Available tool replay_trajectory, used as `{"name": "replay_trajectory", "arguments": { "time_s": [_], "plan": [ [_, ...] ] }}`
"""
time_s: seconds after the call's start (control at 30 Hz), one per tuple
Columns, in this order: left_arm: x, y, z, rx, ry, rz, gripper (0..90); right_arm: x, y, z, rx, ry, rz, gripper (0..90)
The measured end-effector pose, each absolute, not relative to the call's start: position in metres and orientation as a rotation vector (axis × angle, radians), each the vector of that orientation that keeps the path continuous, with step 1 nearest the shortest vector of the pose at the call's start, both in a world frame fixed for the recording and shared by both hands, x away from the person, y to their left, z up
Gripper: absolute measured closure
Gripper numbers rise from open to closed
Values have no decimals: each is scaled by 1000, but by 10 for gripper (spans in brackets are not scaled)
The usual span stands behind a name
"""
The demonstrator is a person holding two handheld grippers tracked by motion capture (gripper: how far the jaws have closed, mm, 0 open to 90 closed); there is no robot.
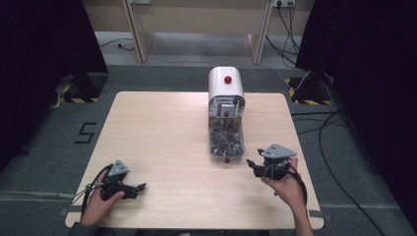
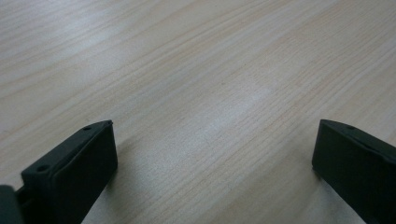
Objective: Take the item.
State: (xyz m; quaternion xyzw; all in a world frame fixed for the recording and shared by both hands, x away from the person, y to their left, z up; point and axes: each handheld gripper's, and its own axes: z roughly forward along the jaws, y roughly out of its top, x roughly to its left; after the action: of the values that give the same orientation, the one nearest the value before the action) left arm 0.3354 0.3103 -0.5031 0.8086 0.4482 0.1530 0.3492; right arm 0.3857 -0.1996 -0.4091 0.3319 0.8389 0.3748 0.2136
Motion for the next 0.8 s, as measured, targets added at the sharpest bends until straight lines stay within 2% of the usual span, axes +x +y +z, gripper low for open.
{"name": "replay_trajectory", "arguments": {
  "time_s": [0.8],
  "plan": [
    [335, 310, -503, 2095, 1161, 397, 0, 378, -201, -429, 928, 2391, 976, 431]
  ]
}}
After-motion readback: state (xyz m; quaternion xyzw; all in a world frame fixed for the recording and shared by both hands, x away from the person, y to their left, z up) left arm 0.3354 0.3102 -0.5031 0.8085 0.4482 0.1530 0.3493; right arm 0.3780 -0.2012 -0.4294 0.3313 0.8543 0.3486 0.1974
